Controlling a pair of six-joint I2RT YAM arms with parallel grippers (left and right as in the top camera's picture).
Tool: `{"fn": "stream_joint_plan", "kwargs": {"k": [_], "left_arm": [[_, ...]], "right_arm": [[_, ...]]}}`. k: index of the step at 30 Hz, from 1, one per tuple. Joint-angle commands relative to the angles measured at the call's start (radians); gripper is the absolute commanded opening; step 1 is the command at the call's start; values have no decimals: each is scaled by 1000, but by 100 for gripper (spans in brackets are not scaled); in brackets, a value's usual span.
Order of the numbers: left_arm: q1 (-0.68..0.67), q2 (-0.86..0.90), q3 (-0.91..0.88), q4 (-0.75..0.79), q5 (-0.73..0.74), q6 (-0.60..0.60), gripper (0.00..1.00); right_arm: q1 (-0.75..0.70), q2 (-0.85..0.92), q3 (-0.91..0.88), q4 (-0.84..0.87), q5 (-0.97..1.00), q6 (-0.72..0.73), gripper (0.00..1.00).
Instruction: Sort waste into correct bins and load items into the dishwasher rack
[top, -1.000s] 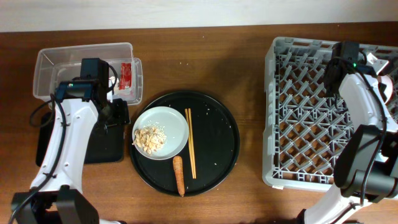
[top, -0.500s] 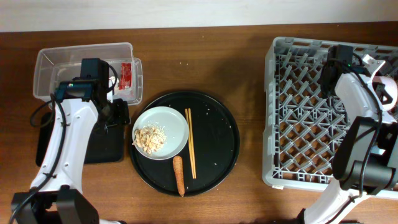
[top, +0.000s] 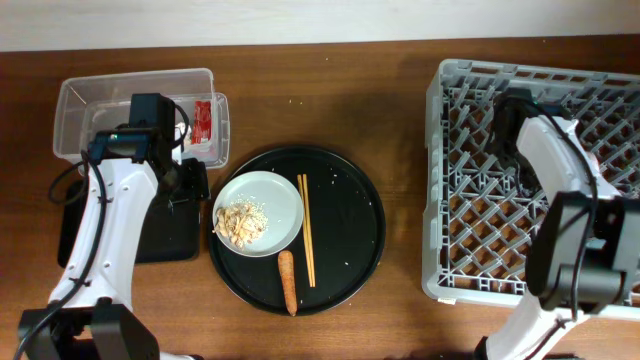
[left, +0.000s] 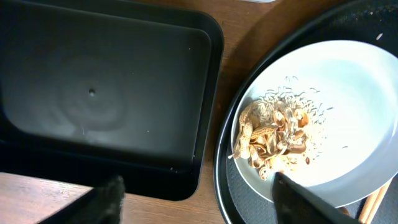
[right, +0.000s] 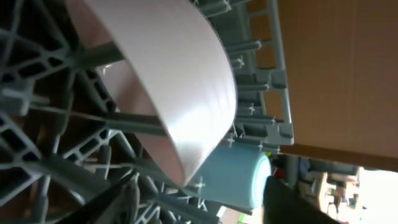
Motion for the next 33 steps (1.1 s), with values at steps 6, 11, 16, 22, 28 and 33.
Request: {"fn": "stream_joint_plan", "kwargs": {"k": [6,11,16,22,28,33], "left_arm": [[2,-21,3,0,7,-7,99],[2,-21,3,0,25,-7,99],[2,-21,3,-4,25,-7,99],[3,-21,3,-6,25,-7,99],[2,-21,3,-16,25,-7,99],[3,-21,3,-19,25,-7,99]], "right_arm": [[9,-502,5,-30,-930,-216,93],[208,-470,4,-121,-1041,-232,93],[588,-320,4,-79,-1041,-126,93],[830,-69,4,55,-1063,-9,92],[915,92,4,132,-1012,136,89],[915,96,3,149,-927,166,88]]}}
